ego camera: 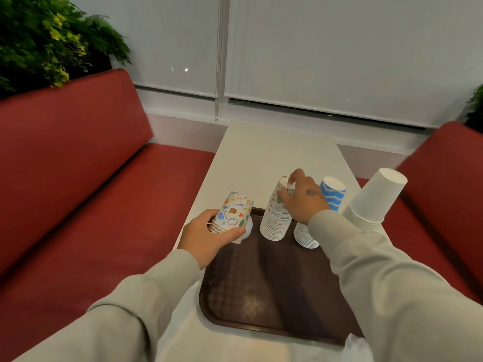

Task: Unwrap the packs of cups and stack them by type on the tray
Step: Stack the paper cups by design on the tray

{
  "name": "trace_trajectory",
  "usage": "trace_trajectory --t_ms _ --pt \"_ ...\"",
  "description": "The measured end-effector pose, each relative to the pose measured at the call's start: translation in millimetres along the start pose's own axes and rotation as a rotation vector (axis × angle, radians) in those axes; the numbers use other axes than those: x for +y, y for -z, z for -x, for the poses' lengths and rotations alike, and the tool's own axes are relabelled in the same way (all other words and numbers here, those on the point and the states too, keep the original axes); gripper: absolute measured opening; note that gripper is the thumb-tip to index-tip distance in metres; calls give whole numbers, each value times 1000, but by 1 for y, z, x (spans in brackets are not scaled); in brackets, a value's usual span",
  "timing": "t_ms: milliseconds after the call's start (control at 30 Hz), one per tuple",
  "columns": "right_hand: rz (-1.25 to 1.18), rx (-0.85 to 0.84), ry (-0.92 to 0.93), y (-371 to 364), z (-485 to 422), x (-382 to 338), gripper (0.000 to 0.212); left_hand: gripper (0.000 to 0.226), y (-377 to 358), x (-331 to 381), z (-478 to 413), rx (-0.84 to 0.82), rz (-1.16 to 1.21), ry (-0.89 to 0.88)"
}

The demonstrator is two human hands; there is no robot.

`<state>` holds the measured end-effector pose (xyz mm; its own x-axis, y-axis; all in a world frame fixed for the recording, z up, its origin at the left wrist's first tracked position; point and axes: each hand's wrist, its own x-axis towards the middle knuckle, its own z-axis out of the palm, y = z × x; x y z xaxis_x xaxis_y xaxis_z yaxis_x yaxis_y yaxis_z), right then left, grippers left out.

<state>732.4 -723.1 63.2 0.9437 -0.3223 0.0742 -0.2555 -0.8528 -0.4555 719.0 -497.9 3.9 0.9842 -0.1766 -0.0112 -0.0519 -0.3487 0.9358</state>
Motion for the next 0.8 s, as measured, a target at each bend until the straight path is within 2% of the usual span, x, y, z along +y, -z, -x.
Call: trace_trajectory --t_ms 300,400,467,567,633,733,800 --pt "120 -38 40 -4 6 1 36 56 -4 3 0 -6 -3 -11" --pt "124 110 133 4 14 -6 38 55 -3 8 2 -9 -5 -26" --pt "-2 149 205 8 21 -13 38 57 -2 12 2 -10 -21 -32" --pt "-233 -41 198 11 30 -26 42 59 0 17 5 -5 -27 -48" --pt "-291 -159 157 10 38 -34 50 59 0 23 8 -1 -27 -72" --pt "-371 -246 96 7 46 -42 60 55 1 32 13 5 -4 -107" --pt "-422 -245 91 5 49 -46 58 52 4 36 16 -1 8 -125"
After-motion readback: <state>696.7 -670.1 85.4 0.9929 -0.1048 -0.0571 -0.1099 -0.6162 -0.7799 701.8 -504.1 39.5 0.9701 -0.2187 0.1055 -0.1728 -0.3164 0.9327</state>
